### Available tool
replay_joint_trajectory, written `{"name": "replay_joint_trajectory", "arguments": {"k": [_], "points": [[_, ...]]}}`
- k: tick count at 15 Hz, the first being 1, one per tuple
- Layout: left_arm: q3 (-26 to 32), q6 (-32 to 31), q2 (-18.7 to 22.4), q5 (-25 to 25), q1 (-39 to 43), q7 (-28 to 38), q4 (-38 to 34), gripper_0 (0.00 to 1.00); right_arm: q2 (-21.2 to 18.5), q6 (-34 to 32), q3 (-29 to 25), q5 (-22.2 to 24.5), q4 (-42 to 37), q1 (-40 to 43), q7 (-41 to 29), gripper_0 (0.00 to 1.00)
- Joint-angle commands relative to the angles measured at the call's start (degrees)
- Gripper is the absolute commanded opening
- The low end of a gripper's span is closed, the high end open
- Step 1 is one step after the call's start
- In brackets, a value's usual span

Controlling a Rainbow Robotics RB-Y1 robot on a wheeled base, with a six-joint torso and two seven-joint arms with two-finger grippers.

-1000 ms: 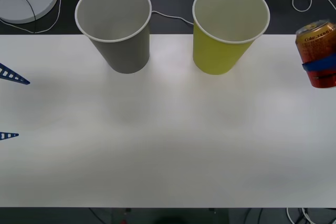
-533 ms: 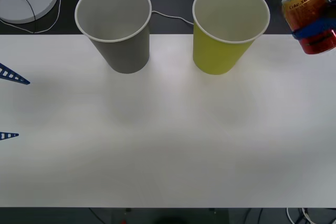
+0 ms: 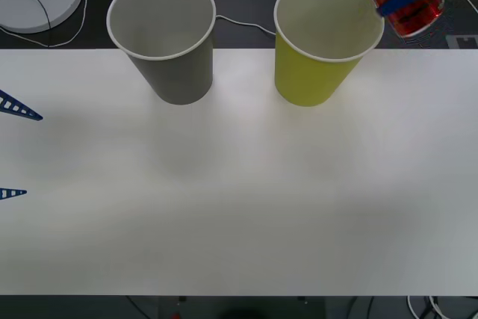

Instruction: Put the can into the green bin and the plastic bottle into the gray bin

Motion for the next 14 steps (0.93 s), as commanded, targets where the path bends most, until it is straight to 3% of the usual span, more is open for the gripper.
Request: {"name": "replay_joint_trajectory", "arguments": {"k": [1, 6, 9, 10, 12, 13, 14], "points": [[0.0, 0.0, 0.0, 0.0, 0.0, 0.0, 0.0, 1.00, 5.9, -0.2, 0.1, 8.6, 2.5, -2.4, 0.7, 0.00], [0.0, 0.0, 0.0, 0.0, 0.0, 0.0, 0.0, 1.00, 14.0, -1.5, 0.6, 16.2, 8.4, -5.3, 2.9, 0.00], [0.0, 0.0, 0.0, 0.0, 0.0, 0.0, 0.0, 1.00, 15.1, -1.1, 3.7, 17.1, 9.7, -7.5, 3.0, 0.00], [0.0, 0.0, 0.0, 0.0, 0.0, 0.0, 0.0, 1.00, 15.3, -1.0, 3.7, 17.4, 9.8, -7.6, 3.0, 0.04], [0.0, 0.0, 0.0, 0.0, 0.0, 0.0, 0.0, 1.00, 15.5, -0.8, 3.7, 17.7, 9.7, -7.7, 4.7, 0.72], [0.0, 0.0, 0.0, 0.0, 0.0, 0.0, 0.0, 1.00, 15.4, -0.9, 3.7, 17.4, 9.7, -7.7, 5.3, 1.00], [0.0, 0.0, 0.0, 0.0, 0.0, 0.0, 0.0, 1.00, 15.3, -0.8, 3.7, 17.1, 9.7, -7.6, 5.7, 1.00]]}}
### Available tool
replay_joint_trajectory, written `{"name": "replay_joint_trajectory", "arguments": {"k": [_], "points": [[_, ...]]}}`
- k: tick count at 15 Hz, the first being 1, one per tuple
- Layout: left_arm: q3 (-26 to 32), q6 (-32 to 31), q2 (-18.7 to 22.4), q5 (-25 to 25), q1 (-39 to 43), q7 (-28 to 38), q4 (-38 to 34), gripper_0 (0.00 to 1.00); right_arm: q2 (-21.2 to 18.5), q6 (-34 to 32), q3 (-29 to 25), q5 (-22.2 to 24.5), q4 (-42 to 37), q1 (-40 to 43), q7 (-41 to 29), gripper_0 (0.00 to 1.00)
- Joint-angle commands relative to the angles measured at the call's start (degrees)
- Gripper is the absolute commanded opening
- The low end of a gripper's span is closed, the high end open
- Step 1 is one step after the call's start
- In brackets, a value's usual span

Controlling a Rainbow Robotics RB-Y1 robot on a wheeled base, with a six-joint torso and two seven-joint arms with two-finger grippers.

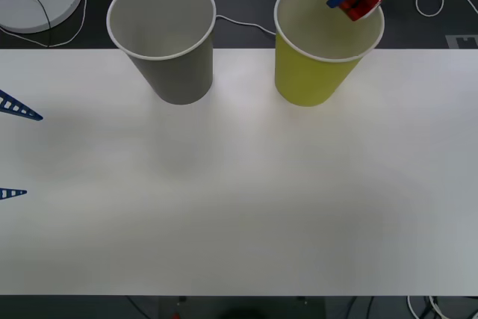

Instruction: Put the can into the green bin and the plastic bottle into the gray bin

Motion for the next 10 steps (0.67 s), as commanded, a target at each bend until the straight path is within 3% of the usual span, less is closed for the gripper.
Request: {"name": "replay_joint_trajectory", "arguments": {"k": [1, 3, 5, 7, 10], "points": [[0.0, 0.0, 0.0, 0.0, 0.0, 0.0, 0.0, 1.00, -0.5, 0.1, 0.0, -0.9, 0.0, 0.1, 1.6, 1.00], [0.0, 0.0, 0.0, 0.0, 0.0, 0.0, 0.0, 1.00, -2.0, 0.0, -0.1, -2.9, -0.7, 0.1, 2.1, 1.00], [0.0, 0.0, 0.0, 0.0, 0.0, 0.0, 0.0, 1.00, -4.9, -0.5, -1.2, -7.7, -1.1, 0.8, 4.6, 1.00], [0.0, 0.0, 0.0, 0.0, 0.0, 0.0, 0.0, 1.00, -6.7, -2.5, -6.4, -11.0, -4.2, 4.6, 5.4, 1.00], [0.0, 0.0, 0.0, 0.0, 0.0, 0.0, 0.0, 1.00, -10.2, -3.2, -16.9, -12.8, -17.1, 15.9, 6.7, 1.00]]}}
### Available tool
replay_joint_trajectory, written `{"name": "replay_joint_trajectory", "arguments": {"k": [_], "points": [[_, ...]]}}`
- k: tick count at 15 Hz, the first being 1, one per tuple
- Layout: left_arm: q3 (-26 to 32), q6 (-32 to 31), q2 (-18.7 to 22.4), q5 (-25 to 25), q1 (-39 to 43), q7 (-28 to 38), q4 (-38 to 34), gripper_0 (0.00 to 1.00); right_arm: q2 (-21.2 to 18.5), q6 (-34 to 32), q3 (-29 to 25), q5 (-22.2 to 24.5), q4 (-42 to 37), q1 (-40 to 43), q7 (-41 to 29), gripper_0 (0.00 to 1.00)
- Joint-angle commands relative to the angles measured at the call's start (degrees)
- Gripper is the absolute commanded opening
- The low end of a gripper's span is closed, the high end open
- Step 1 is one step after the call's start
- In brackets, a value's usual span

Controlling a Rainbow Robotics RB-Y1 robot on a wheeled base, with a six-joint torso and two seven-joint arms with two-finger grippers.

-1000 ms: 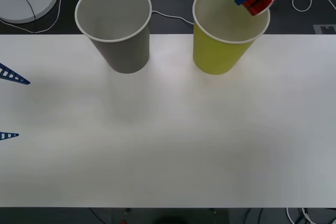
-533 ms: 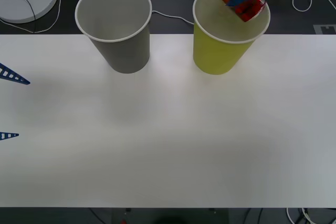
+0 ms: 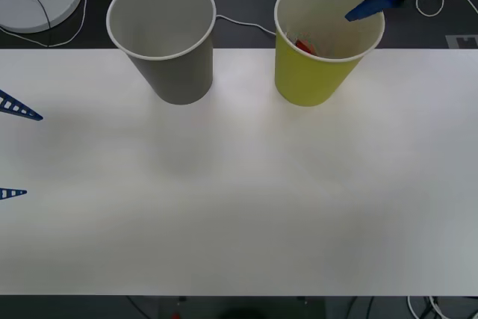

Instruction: Put the can into the green bin and the plastic bottle into the gray bin

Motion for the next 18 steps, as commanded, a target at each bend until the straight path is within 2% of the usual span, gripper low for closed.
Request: {"name": "replay_joint_trajectory", "arguments": {"k": [1, 2, 5, 8, 11, 16, 18], "points": [[0.0, 0.0, 0.0, 0.0, 0.0, 0.0, 0.0, 1.00, -2.9, -0.1, -9.6, -3.5, -10.8, 11.2, 1.2, 1.00], [0.0, 0.0, 0.0, 0.0, 0.0, 0.0, 0.0, 1.00, -3.6, -0.1, -12.0, -5.1, -12.7, 14.2, 2.3, 1.00], [0.0, 0.0, 0.0, 0.0, 0.0, 0.0, 0.0, 1.00, -5.6, -0.1, -20.7, -11.6, -16.7, 23.8, 11.9, 1.00], [0.0, 0.0, 0.0, 0.0, 0.0, 0.0, 0.0, 1.00, -7.3, -0.1, -27.4, -19.6, -16.2, 33.2, 23.7, 1.00], [0.0, 0.0, 0.0, 0.0, 0.0, 0.0, 0.0, 1.00, -8.1, -0.2, -31.5, -24.6, -14.5, 40.1, 34.3, 1.00], [0.0, 0.0, 0.0, 0.0, 0.0, 0.0, 0.0, 1.00, -8.0, -0.2, -35.8, -29.1, -12.2, 49.8, 48.1, 1.00], [0.0, 0.0, 0.0, 0.0, 0.0, 0.0, 0.0, 1.00, -8.0, -0.2, -37.5, -29.6, -12.0, 53.1, 52.2, 1.00]]}}
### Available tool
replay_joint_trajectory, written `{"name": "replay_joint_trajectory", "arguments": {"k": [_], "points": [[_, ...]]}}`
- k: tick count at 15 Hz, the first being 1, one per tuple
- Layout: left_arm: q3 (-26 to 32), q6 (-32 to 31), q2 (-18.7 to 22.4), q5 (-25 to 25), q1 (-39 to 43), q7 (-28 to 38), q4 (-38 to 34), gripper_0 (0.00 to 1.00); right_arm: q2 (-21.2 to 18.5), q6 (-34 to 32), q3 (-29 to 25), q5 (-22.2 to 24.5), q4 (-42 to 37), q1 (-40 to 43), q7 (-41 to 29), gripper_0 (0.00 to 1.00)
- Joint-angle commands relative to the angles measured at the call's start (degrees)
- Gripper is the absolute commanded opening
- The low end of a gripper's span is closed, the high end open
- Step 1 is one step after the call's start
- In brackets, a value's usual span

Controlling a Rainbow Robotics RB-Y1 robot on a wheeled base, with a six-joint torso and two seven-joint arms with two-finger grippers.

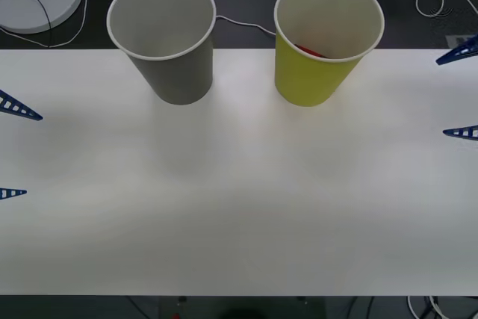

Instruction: Put the can into the green bin and the plastic bottle into the gray bin

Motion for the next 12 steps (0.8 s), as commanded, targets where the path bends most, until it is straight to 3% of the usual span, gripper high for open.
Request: {"name": "replay_joint_trajectory", "arguments": {"k": [1, 6, 12], "points": [[0.0, 0.0, 0.0, 0.0, 0.0, 0.0, 0.0, 1.00, 0.0, 0.0, -2.1, -0.5, 0.2, 4.3, 4.6, 1.00], [0.0, 0.0, 0.0, 0.0, 0.0, 0.0, 0.0, 1.00, 0.1, 0.0, -4.8, 0.3, -0.7, 11.1, 8.8, 1.00], [0.0, 0.0, 0.0, 0.0, 0.0, 0.0, 0.0, 1.00, 3.5, 0.0, -7.3, 4.3, -3.7, 17.1, 10.6, 1.00]]}}
